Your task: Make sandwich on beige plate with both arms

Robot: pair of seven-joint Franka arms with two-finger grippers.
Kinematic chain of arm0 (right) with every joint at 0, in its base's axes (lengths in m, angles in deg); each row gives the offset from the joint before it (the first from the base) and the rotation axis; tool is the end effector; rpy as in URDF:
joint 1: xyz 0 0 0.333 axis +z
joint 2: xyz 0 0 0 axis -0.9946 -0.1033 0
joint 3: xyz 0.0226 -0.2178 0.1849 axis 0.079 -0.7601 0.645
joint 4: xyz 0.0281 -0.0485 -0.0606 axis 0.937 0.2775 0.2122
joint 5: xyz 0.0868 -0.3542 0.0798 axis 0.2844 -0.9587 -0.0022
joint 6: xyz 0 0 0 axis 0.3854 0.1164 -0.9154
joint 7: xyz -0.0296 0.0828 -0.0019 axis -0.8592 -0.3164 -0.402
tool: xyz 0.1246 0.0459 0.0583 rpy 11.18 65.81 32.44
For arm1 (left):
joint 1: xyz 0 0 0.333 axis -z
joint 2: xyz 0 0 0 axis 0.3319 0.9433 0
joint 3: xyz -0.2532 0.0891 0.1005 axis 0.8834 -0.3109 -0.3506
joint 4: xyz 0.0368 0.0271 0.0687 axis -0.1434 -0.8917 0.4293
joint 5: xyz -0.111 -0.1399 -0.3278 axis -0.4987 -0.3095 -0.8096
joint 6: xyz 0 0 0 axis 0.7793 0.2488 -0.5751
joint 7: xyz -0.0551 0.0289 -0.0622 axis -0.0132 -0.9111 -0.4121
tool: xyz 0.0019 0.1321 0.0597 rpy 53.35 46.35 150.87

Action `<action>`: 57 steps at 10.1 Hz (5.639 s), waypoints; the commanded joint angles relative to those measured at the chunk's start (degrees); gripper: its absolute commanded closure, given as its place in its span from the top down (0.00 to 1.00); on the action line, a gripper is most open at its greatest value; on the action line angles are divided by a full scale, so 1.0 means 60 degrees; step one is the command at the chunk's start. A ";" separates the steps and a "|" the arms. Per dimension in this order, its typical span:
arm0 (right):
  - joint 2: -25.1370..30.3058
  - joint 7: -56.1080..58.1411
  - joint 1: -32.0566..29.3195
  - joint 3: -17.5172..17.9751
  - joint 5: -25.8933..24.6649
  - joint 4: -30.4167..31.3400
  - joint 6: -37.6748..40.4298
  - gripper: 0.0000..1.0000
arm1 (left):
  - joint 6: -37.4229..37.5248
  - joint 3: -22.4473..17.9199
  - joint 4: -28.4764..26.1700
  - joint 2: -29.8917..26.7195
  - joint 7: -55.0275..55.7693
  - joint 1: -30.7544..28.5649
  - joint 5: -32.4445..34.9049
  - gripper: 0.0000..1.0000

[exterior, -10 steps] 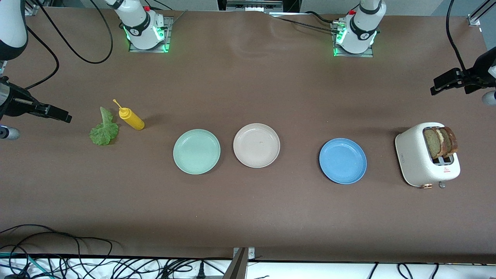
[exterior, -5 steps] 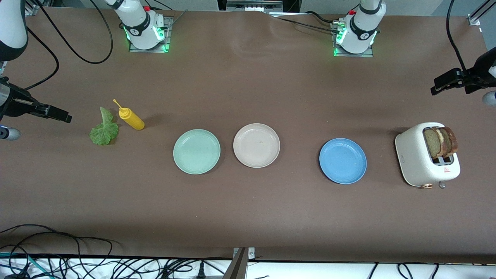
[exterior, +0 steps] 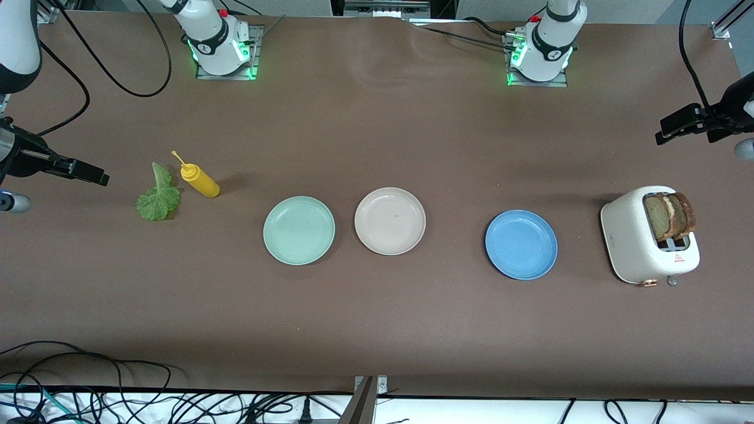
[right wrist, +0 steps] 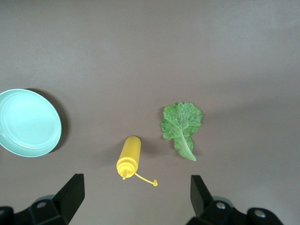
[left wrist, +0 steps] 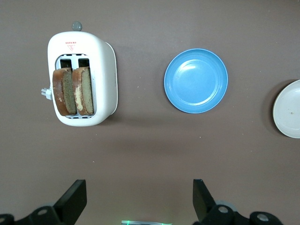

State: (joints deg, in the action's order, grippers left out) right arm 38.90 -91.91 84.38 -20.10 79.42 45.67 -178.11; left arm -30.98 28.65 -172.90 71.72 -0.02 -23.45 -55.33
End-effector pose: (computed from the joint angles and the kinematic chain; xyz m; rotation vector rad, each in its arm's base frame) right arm 0.5774 -0.0322 0.4757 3.1175 -0.3269 -0.1771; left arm 0.5272 0.0229 0.5540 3.1189 0.1179 -0.1663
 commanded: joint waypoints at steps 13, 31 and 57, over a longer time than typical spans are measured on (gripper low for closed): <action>-0.0038 -0.0074 -0.0023 0.0033 -0.0180 -0.0089 0.0154 1.00 | -0.0224 0.0051 0.0216 0.0125 -0.0252 -0.0158 0.0517 1.00; -0.0038 -0.0074 -0.0023 0.0033 -0.0180 -0.0075 0.0154 1.00 | -0.3473 -0.0257 -0.2464 0.0504 -0.0252 -0.1066 0.0635 1.00; -0.0038 -0.0074 -0.0023 0.0033 -0.0165 -0.0060 0.0169 1.00 | -0.6684 -0.0682 -0.3857 0.1971 -0.0252 -0.1140 0.0737 0.44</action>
State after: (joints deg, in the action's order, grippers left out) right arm 38.53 -91.94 84.37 -20.12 79.07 45.69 -178.01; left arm -70.47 24.48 -195.92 83.73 -1.04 -30.04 -52.15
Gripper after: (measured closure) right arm 0.000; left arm 0.551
